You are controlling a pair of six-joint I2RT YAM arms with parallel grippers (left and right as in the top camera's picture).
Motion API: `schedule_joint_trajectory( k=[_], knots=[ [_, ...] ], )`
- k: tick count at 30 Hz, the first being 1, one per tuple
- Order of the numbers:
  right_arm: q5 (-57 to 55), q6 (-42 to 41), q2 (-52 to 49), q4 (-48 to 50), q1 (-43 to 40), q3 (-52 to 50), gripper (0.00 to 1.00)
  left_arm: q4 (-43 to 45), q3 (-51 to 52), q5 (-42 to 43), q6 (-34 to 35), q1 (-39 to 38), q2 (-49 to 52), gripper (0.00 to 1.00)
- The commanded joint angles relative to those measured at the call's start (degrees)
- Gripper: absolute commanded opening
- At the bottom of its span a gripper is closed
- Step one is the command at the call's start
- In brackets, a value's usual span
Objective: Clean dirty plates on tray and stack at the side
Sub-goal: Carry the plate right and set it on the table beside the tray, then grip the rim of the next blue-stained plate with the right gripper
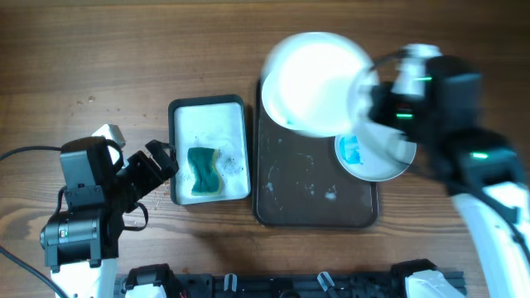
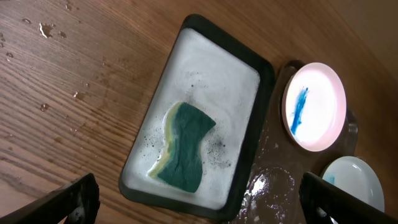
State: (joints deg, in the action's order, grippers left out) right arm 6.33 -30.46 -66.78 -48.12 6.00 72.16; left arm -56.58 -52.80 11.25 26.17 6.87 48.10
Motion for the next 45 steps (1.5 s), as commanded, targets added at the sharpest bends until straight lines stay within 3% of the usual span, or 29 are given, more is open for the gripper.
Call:
schedule_joint_trajectory(
  k=[1, 6, 14, 24, 36, 37, 38, 41, 45],
  knots=[
    [-9.2, -2.8, -1.8, -5.5, -14.6, -0.3, 0.04, 0.1, -0.9, 0.0, -0.3, 0.3, -0.1, 1.0],
    [-13.1, -2.7, -8.6, -6.4, -30.9, -0.3, 0.04, 0.1, -0.9, 0.0, -0.3, 0.3, -0.1, 1.0],
    [-19.3, -2.4, -23.7, -4.5, -39.8, -0.3, 0.04, 0.1, -0.9, 0.0, -0.3, 0.3, -0.1, 1.0],
    [-18.4, 0.5, -35.9, -4.6, -36.3, -1.5, 0.04, 0.1, -0.9, 0.0, -0.3, 0.3, -0.1, 1.0],
    [-21.9, 0.3, -36.0, -6.1, -24.3, -8.5, 0.04, 0.1, -0.9, 0.0, -0.3, 0.3, -0.1, 1.0],
    [-22.1, 0.5, -35.8, -6.6, -24.1, -8.5, 0.06, 0.1, -0.9, 0.0, -0.3, 0.3, -0.1, 1.0],
    [-22.0, 0.5, -35.3, -6.9, -23.9, -8.5, 0.22, 0.1, -0.9, 0.0, -0.3, 0.3, -0.1, 1.0],
    [-20.9, 0.5, -33.1, -7.0, -23.9, -8.3, 0.41, 0.1, -0.9, 0.0, -0.3, 0.3, -0.1, 1.0],
    [-9.9, 8.3, -25.9, -5.5, -23.7, -8.2, 0.43, 0.1, -0.9, 0.0, -0.3, 0.3, -0.1, 1.0]
  ],
)
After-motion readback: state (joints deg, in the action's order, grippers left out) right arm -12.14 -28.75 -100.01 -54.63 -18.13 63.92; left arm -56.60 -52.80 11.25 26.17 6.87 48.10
